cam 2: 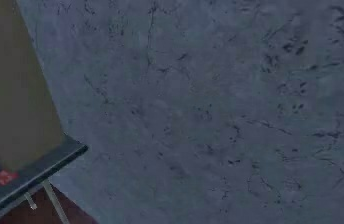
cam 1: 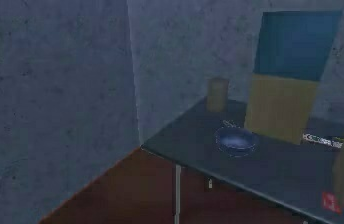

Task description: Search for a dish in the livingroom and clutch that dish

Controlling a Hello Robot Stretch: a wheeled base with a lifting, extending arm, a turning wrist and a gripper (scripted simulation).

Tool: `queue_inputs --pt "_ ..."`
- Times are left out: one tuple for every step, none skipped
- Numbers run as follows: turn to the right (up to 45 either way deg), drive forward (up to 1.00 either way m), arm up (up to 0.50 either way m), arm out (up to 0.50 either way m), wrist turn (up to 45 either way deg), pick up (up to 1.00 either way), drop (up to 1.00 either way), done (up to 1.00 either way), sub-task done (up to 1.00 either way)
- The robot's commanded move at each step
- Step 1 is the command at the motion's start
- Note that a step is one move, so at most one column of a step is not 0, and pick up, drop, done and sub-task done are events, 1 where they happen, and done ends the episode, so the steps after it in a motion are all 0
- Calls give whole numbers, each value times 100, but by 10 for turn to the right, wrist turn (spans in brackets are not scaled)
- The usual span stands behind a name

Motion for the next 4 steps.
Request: queue_inputs --pt "-450 0 0 0 0 0 0 0 0" --pt "-240 0 0 0 0 0 0 0 0" --pt "0 0 50 0 0 0 0 0 0" --pt "0 0 38 0 0 0 0 0 0"
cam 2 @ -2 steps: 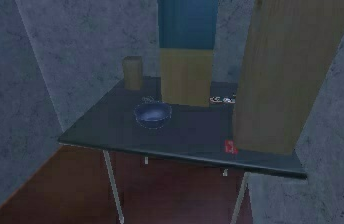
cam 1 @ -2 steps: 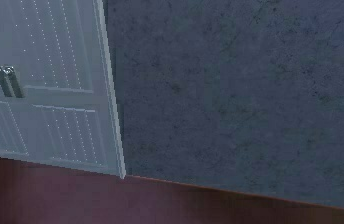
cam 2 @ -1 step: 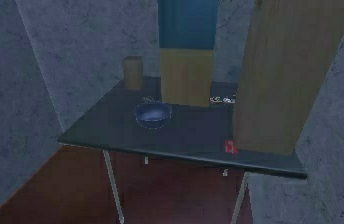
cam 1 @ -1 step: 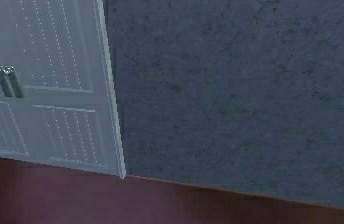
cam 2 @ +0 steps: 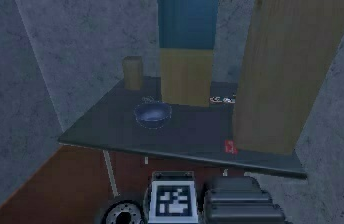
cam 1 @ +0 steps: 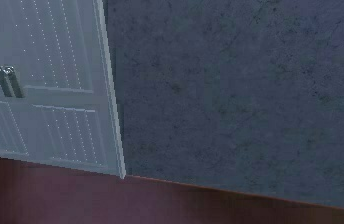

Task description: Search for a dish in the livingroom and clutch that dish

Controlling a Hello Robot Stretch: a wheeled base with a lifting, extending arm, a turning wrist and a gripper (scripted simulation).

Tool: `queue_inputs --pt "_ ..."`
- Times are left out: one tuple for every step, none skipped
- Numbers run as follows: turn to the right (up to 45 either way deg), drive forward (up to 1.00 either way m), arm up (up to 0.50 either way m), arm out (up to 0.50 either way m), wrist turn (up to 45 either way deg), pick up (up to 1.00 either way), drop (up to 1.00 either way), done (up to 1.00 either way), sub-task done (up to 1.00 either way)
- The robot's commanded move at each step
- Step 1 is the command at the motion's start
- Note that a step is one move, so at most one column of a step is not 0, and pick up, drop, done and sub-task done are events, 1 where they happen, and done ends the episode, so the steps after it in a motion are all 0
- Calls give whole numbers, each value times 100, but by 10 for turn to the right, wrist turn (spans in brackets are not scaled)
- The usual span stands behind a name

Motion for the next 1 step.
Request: queue_inputs --pt "0 0 0 46 0 0 0 0 0"
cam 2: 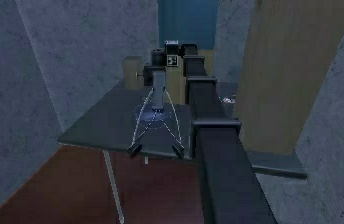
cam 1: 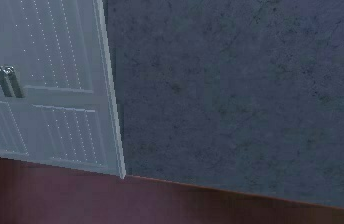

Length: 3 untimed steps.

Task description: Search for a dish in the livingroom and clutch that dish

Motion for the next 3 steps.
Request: queue_inputs --pt "0 0 0 0 450 0 0 0 0" --pt "0 0 0 0 450 0 0 0 0" --pt "0 0 0 0 450 0 0 0 0"
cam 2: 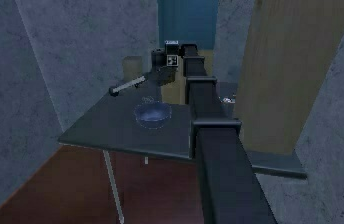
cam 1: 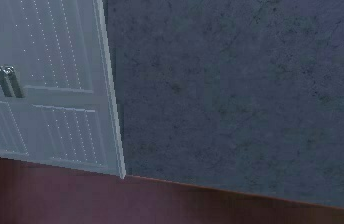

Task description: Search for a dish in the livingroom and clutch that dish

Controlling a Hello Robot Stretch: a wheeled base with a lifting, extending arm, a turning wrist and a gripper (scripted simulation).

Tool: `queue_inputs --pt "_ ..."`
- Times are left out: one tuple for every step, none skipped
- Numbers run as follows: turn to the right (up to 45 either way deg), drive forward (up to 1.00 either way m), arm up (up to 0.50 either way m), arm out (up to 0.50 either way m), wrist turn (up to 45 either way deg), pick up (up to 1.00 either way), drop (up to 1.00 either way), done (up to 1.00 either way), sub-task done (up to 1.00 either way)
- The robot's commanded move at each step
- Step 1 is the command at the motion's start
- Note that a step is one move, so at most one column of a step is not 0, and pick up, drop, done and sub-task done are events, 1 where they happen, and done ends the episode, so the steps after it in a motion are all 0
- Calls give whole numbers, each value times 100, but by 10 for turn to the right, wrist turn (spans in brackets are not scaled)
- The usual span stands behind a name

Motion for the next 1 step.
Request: queue_inputs --pt "0 0 0 0 330 0 0 0 0"
